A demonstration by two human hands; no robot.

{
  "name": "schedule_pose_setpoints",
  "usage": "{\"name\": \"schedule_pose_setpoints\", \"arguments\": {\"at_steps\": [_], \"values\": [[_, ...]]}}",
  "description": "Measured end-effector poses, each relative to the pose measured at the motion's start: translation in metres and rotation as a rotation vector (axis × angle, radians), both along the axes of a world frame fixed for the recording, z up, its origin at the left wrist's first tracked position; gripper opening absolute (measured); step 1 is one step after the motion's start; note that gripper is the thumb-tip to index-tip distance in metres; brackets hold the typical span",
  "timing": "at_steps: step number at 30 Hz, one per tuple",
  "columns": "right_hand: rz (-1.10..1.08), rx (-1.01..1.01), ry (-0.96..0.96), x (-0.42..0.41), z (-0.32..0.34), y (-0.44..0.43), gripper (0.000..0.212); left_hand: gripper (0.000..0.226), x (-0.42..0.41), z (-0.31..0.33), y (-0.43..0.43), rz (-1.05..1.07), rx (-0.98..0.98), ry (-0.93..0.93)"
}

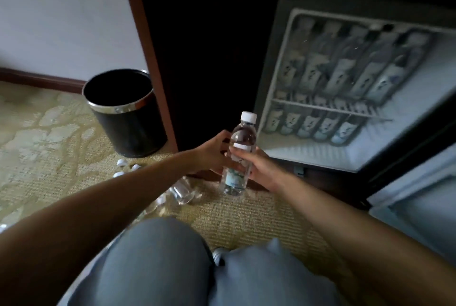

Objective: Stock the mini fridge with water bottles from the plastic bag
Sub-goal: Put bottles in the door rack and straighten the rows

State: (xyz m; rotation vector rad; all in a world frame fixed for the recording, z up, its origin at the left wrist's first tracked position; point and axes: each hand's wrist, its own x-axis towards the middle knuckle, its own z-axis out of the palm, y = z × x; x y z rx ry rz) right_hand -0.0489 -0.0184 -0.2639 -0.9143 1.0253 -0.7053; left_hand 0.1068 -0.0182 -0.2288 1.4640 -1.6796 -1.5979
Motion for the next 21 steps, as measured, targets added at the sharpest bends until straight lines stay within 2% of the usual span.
{"name": "schedule_pose_setpoints", "arguments": {"at_steps": [5, 10, 15, 18, 21], "values": [[-0.059, -0.132, 0.035, -0.056, 0.055, 0.020, 0.071, 0.071, -0.052, 0.058, 0.002, -0.134, -0.109, -0.075], [-0.161, -0.199, 0.122, -0.127, 0.089, 0.052, 0.051, 0.082, -0.125, 0.096, 0.008, -0.331, -0.240, -0.211], [-0.350, -0.219, 0.113, -0.202, 0.098, 0.084, 0.049, 0.083, -0.216, 0.097, 0.029, -0.379, -0.457, -0.270], [-0.445, -0.225, 0.108, -0.242, 0.092, 0.103, 0.045, 0.079, -0.258, 0.078, 0.040, -0.374, -0.494, -0.228], [-0.475, -0.232, 0.139, -0.274, 0.080, 0.116, 0.050, 0.074, -0.293, 0.055, 0.053, -0.337, -0.516, -0.167]]}}
